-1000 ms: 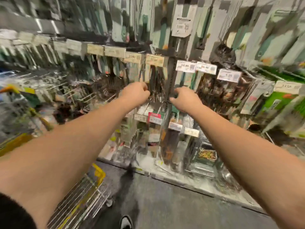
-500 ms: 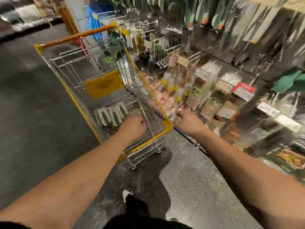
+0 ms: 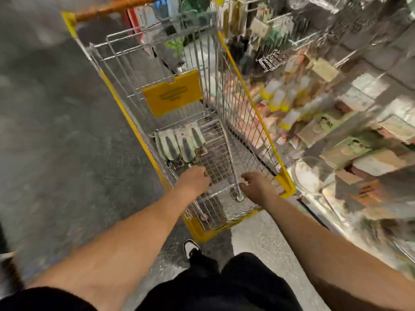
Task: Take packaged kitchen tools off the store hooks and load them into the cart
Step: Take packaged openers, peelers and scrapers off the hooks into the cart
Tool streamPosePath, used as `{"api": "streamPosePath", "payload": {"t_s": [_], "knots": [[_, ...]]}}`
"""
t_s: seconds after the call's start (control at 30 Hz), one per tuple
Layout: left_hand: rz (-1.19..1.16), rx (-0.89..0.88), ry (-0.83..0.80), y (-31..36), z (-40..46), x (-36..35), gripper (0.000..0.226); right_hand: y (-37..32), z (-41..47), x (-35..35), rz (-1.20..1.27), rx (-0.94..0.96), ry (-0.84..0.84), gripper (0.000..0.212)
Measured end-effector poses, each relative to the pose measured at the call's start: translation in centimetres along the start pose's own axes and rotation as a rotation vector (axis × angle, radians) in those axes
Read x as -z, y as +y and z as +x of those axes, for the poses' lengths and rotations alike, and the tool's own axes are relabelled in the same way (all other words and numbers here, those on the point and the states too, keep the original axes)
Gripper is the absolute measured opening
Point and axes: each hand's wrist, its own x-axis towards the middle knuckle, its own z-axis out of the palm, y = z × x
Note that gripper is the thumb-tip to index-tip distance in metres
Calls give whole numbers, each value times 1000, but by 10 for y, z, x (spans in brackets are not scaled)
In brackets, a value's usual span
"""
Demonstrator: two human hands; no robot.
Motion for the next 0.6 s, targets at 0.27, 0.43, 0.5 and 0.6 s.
{"api": "streamPosePath", "payload": {"t_s": [0.27, 0.43, 0.5, 0.6], "knots": [[-220, 131, 67, -12, 88, 16, 19, -19, 98, -3, 52, 58, -79, 41], [-492, 378, 115, -23, 163, 15, 11, -36, 185, -19, 80, 22, -208, 31], [-597, 485, 147, -31, 193, 11, 10, -41, 220, -31, 117, -8, -275, 36], [-645, 612, 222, -54, 236, 4, 29, -53, 268, -47, 107, -15, -359, 36]]}}
